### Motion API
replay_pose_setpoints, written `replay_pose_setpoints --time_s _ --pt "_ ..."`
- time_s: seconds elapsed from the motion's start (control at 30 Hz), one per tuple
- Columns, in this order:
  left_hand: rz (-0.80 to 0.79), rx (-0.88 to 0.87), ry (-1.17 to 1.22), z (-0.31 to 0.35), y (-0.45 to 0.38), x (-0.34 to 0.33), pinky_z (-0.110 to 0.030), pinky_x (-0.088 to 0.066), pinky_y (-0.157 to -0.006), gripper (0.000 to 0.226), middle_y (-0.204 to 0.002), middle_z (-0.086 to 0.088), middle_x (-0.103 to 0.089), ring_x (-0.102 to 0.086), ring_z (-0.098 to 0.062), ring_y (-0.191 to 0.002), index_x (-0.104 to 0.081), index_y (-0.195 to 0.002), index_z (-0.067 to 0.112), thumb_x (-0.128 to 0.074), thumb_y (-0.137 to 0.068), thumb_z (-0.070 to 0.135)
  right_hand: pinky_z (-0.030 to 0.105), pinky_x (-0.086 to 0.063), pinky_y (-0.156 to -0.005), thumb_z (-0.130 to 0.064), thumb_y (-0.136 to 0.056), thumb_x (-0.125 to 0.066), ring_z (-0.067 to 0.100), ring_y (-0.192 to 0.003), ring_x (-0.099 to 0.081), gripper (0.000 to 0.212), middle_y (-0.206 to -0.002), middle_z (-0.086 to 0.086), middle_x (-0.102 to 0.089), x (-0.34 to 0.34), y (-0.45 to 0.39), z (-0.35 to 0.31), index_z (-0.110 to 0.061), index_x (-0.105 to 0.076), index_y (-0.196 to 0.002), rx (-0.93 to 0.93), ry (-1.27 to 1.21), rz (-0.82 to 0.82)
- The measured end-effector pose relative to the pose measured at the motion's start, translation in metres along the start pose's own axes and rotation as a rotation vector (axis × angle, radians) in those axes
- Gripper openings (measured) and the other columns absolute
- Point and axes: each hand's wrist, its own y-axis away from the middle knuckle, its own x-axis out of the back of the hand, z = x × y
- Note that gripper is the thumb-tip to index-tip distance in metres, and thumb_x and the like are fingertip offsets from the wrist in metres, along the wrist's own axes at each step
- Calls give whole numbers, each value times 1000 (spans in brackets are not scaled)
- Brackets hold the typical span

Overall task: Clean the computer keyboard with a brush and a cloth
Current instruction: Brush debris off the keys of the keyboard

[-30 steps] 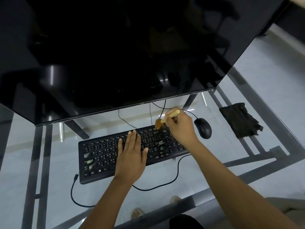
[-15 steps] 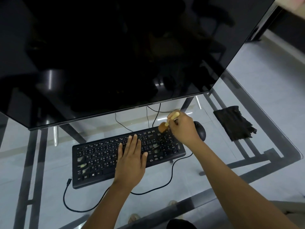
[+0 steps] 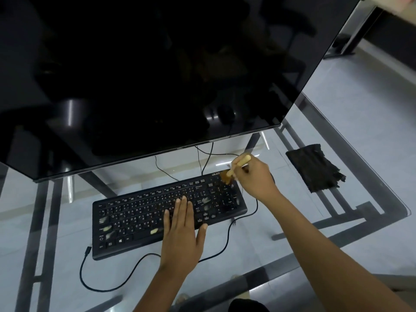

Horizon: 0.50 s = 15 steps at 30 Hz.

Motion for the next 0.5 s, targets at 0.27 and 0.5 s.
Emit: replay_pose_setpoints --time_s 0.27,0.5 --pt "-30 70 -36 18 16 -5 -43 -3 -115 66 -156 -8 -23 -13 -22 -146 -27 -147 7 -15 -99 51 13 -52 -62 -14 -93 -55 7 -64 -65 9 -72 -8 -66 8 7 -1 -13 -63 -89 49 66 -194" --pt "-12 101 -60 34 14 -5 -42 -2 -115 67 -156 -9 -25 -13 -21 -145 -31 -146 5 -17 -98 51 18 -47 -58 -12 -88 -62 3 -63 -60 9 -78 -6 -65 29 -1 22 -19 -66 -84 -41 -134 -11"
